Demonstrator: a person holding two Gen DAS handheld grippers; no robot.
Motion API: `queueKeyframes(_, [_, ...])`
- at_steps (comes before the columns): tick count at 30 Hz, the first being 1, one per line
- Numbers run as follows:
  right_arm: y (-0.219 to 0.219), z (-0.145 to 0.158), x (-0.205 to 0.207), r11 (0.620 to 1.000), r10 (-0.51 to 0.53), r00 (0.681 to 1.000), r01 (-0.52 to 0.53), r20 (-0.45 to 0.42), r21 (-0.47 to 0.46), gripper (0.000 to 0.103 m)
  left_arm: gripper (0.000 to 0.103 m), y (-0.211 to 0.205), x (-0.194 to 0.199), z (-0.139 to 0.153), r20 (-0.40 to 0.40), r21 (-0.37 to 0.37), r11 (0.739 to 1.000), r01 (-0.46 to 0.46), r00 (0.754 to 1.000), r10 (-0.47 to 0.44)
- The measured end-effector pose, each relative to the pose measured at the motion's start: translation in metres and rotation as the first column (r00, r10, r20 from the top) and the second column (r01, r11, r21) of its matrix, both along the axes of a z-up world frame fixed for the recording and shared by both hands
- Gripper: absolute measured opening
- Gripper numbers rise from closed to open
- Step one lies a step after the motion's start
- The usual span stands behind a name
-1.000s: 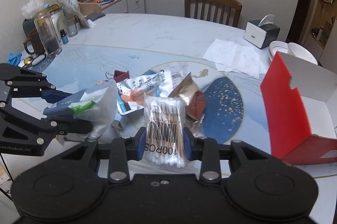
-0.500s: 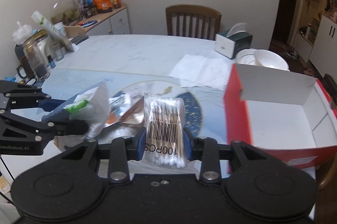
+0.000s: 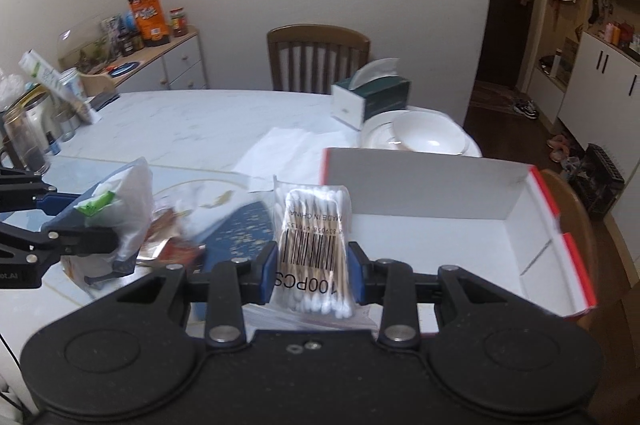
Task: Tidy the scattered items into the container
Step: 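Carry the wet-wipe pack and cotton swab bag with both tools into the red box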
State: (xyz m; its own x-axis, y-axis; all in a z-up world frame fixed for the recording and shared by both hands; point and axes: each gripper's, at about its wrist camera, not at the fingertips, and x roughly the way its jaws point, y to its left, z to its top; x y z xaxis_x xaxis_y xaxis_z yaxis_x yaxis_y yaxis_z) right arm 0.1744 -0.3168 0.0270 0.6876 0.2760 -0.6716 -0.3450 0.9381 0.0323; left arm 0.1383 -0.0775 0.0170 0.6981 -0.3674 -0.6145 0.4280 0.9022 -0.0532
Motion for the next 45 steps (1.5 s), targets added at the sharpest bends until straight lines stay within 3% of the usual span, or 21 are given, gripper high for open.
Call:
queueKeyframes(16, [-0.091,-0.013,0.043,0.994,-0.11,0.994,0.11,-0.01,-0.003,0.034,0.038,-0.117,0.059,0.003,-0.007,0.028,0.994,0.103,0.995,-0.103])
queueKeyframes(27, [-0.12,-0.03,0.073,0.99,-0.142,0.989,0.141,-0.038,-0.027,0.034,0.038,-0.173,0.115,-0.005,-0.079,0.017,0.997,0.075,0.994,-0.073])
queueKeyframes(33, [-0.126,-0.042,0.089,0.989,-0.134,0.99,0.13,-0.046,-0.076,0.034,0.038,-0.198,0.14,-0.018,-0.105,0.062,0.996,0.066,0.993,-0.059])
queueKeyframes(45, [-0.133,-0.073,0.126,0.992,-0.123,0.973,0.114,-0.193,-0.061,0.034,0.038,-0.226,0.176,-0.055,-0.178,0.134,0.987,0.091,0.982,-0.066])
